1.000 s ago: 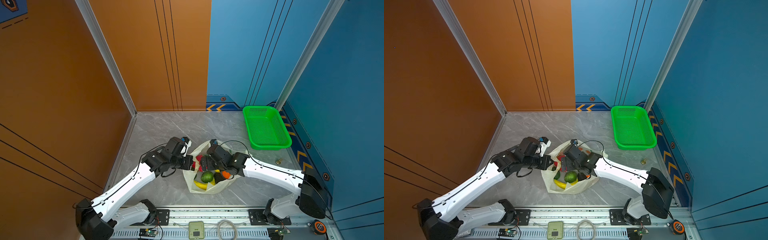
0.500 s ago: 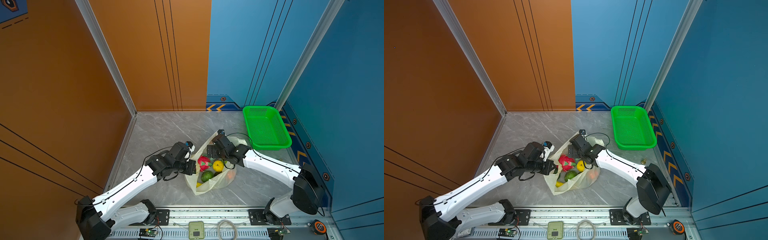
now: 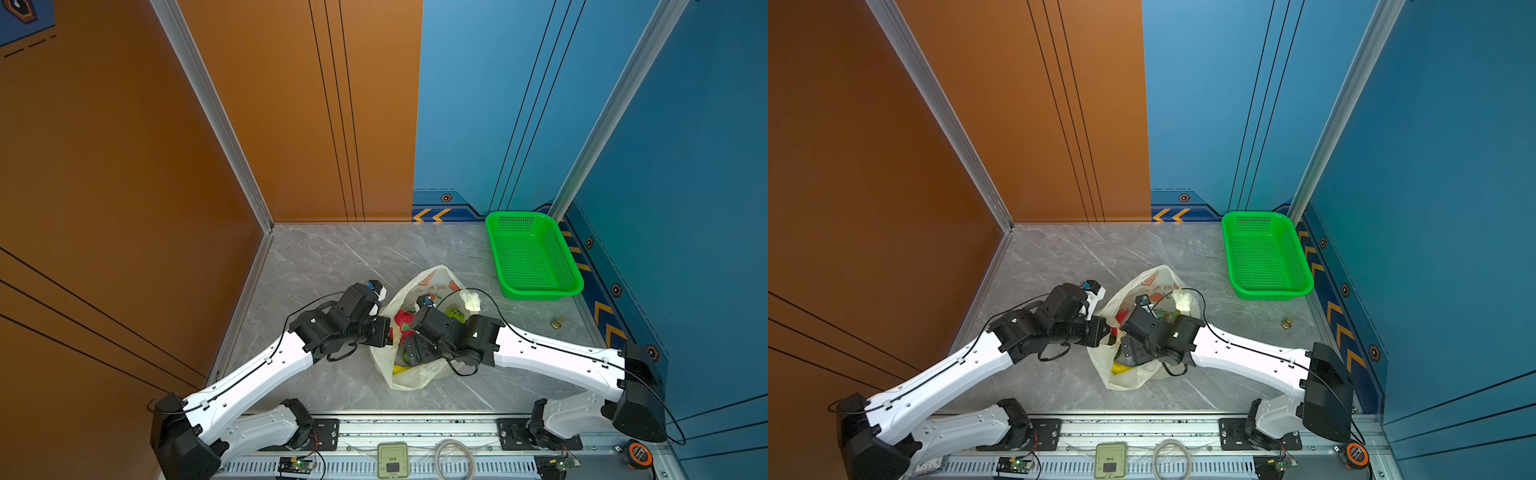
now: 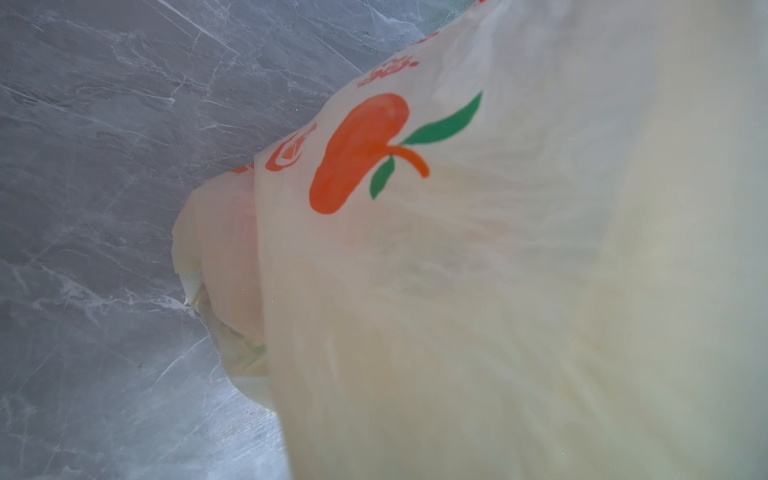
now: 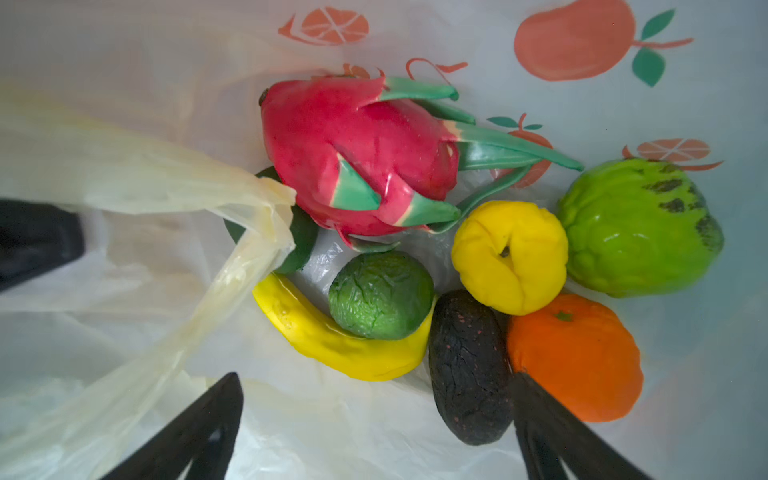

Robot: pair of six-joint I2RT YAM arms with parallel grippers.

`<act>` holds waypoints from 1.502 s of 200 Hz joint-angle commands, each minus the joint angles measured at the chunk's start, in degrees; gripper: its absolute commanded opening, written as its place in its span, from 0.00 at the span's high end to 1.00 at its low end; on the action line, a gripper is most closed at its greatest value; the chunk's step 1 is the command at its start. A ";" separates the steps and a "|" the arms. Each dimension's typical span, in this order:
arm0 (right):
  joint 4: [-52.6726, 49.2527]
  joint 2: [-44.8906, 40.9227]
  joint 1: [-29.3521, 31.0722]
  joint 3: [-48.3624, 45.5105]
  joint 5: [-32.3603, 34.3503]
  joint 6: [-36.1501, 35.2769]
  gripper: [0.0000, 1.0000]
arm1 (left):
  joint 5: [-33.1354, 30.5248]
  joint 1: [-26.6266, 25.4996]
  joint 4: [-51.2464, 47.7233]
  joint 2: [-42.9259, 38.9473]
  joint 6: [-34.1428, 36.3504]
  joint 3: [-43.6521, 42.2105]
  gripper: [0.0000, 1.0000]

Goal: Untie the knot of the plastic bag and take out the fruit
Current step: 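Pull the bag side down toward the robot with the right gripper, exposing fruit, then lower the right gripper into the bag over the yellow fruit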

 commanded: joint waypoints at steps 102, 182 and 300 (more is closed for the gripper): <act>-4.30 -8.35 -0.31 -16.52 1.76 6.04 0.00 | -3.52 -8.08 2.47 -2.31 -3.11 -5.13 1.00; 2.54 -2.42 -2.30 -8.02 1.20 13.33 0.00 | -5.95 -10.88 2.89 -2.25 -3.28 -5.06 1.00; 15.53 3.88 -10.25 -9.21 11.61 19.41 0.13 | -7.58 -11.59 4.06 -1.53 -2.26 -3.95 1.00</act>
